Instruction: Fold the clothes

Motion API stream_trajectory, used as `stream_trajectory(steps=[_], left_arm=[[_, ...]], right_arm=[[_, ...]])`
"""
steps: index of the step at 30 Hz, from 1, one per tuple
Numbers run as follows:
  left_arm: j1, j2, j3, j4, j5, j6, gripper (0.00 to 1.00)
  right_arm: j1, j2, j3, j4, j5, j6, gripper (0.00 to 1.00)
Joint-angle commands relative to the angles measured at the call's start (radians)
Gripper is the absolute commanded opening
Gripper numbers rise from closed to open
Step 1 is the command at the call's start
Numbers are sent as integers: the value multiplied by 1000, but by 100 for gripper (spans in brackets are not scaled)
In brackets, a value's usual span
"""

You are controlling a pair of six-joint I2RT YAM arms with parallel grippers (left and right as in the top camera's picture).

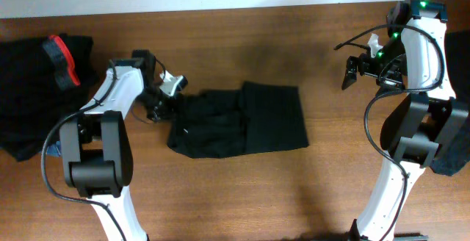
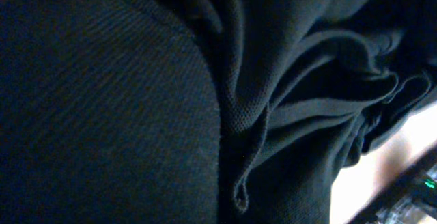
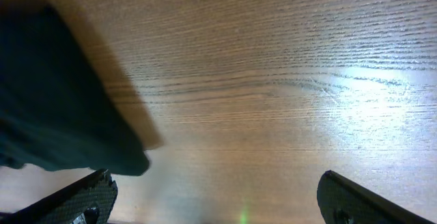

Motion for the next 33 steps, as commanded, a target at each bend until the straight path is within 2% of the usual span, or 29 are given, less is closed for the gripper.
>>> stream_trajectory(steps=[1,4,7,12,17,28,33], left_arm=[[27,-29,137,-68,-249,-41,1],[33,-30,235,-143,-401,-49,1],[57,-30,326,-200,-467,-66,1],[80,-30,465,-292,-460,-75,2],[50,-31,501,-332,-364,-87,2],[-176,-27,501,-306,-361,-156,2],[-261,-5,500,-302,-368,-257,2]], right_arm=[[6,-12,18,-4,-6,5,99],[6,-12,18,-4,-6,5,99],[6,-12,18,-4,-6,5,98],[6,-12,18,-4,-10,5,99],[11,-12,18,-4,-21,5,99],[100,-12,18,-4,-21,1,99],[119,-12,18,-4,-21,1,99]])
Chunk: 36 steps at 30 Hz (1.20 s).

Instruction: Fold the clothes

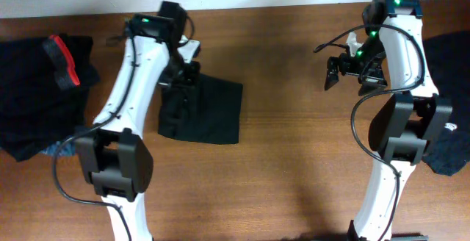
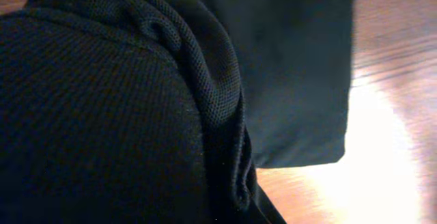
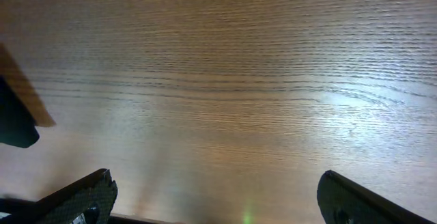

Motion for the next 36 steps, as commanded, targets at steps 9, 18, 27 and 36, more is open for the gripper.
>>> stream_trajectory(steps=[9,18,27,36], left_arm=[[-157,50,19,14,16,-118,12],[-245,86,19,19,83,-101,61],[-82,74,98,-36,75,-64,57],[104,65,147,-8,75,-50,62]], right_arm=[[16,-12,18,-5,-10,2,99],[16,-12,18,-5,-9,2,99],[18,-12,18,-5,-204,-145,99],[215,-11,14,10,-360,-318,99]])
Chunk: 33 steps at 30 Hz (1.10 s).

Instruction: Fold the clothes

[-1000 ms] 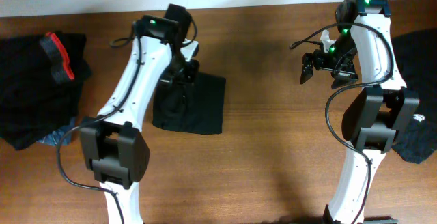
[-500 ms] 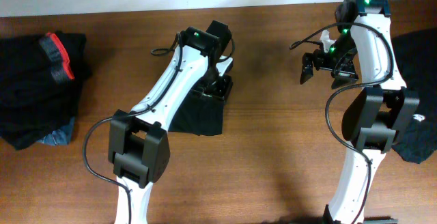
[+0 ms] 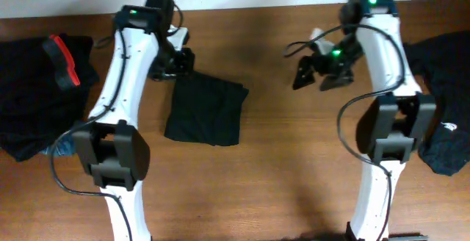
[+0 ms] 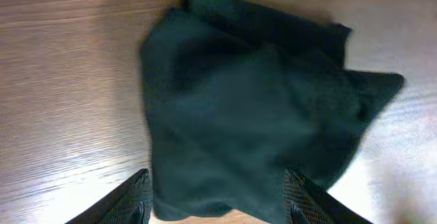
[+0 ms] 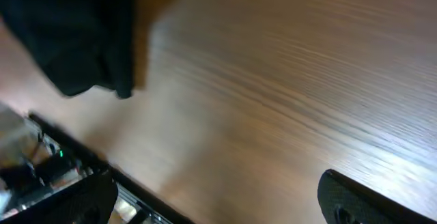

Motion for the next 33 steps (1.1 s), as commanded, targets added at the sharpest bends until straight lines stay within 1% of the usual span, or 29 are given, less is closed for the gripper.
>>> stream_trajectory(steps=[1,4,7,8,9,11,13,18,24,26,30,33], left_arm=[[41,-12,3,4,3,18,63],[44,-4,-33,24,2,19,63],[44,-2,-108,65,-9,19,63],[44,-2,-131,77,-9,19,63],[44,-2,-159,91,-10,19,63],[44,-2,-199,113,-14,19,63],[44,-2,-249,145,-40,19,63],[44,-2,-330,214,-42,19,63],[44,-1,-386,271,-42,19,63],[44,-1,-406,290,-42,19,63],[44,-1,-419,293,-42,19,63],[44,-1,-419,296,-42,19,63]], right_arm=[[129,-10,7,31,-66,-70,99],[191,-10,-16,76,-68,-62,99],[249,-10,-59,128,-79,-62,99],[261,-10,-71,142,-82,-62,96],[278,-10,-90,169,-82,-62,88],[304,-10,-130,222,-83,-56,76],[328,-10,-175,285,-83,-30,73],[373,-10,-253,390,-86,-12,73],[393,-10,-255,438,-86,-9,72],[393,-10,-255,454,-86,-9,69],[393,-10,-255,477,-86,-9,68],[393,-10,-255,493,-99,-9,61]])
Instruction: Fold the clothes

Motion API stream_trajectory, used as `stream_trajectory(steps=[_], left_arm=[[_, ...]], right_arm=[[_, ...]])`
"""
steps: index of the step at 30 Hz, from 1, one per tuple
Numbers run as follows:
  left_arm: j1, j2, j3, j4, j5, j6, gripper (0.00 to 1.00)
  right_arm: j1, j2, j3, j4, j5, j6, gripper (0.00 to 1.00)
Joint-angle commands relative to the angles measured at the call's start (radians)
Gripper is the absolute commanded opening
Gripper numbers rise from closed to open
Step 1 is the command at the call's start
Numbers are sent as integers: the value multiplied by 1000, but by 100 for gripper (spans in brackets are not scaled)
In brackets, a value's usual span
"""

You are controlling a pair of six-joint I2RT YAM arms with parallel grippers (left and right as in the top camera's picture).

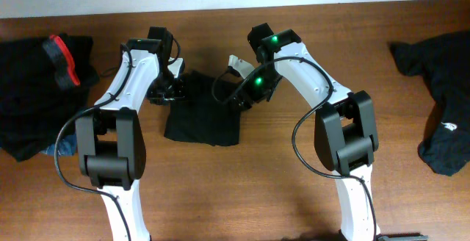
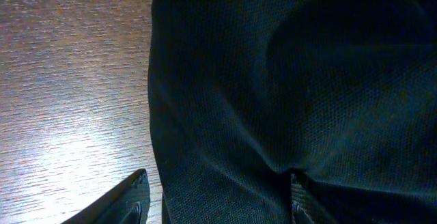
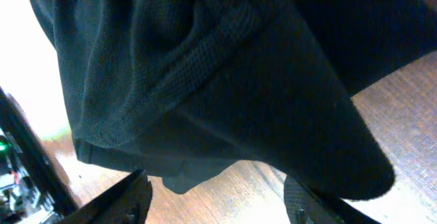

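Observation:
A black garment (image 1: 202,114) lies folded into a rough square on the wooden table, left of centre. My left gripper (image 1: 167,91) sits at its upper left edge. In the left wrist view that gripper (image 2: 217,177) is open, its fingers straddling the dark knit cloth (image 2: 273,94). My right gripper (image 1: 239,94) is at the garment's upper right corner. Seen from the right wrist, it (image 3: 215,177) is open just off a bunched, puffed fold of the cloth (image 3: 205,80), with bare wood between the fingers.
A pile of black clothes (image 1: 29,101) with a red piece (image 1: 62,59) on it lies at the far left; a blue scrap (image 1: 66,147) peeks out beneath. Another dark garment (image 1: 437,87) is spread at the far right edge.
My right gripper has moved from mid-table to the garment's upper right corner. My left gripper has come down close onto the upper left edge. Both stay open; the garment has not shifted.
First my left gripper was buried in the left end of a wider, half-folded garment, the right arm far right. Then the left end lay over, making a narrower square further left. Then the left gripper stood open above it. Now both open grippers flank its top edge.

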Motion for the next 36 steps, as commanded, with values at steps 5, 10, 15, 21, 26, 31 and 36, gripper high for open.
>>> stream_trajectory(steps=[5,10,15,21,26,31,36], left_arm=[[-1,-1,-13,3,-8,16,63],[-2,-1,-13,3,-8,16,63],[-2,-1,-13,3,-7,16,63],[-2,-1,-13,2,-7,16,64],[-2,-1,-13,2,-8,16,64],[-2,-1,-13,2,-8,16,64],[-2,-1,-13,2,-7,16,64]], right_arm=[[6,-10,-3,21,-38,-1,42],[6,-10,-3,25,-39,-1,31],[6,-10,-3,27,-38,0,29],[5,-10,-10,61,68,146,59],[6,-10,-29,135,75,217,61],[5,-10,-34,179,75,244,64],[6,-10,-34,183,55,243,63]])
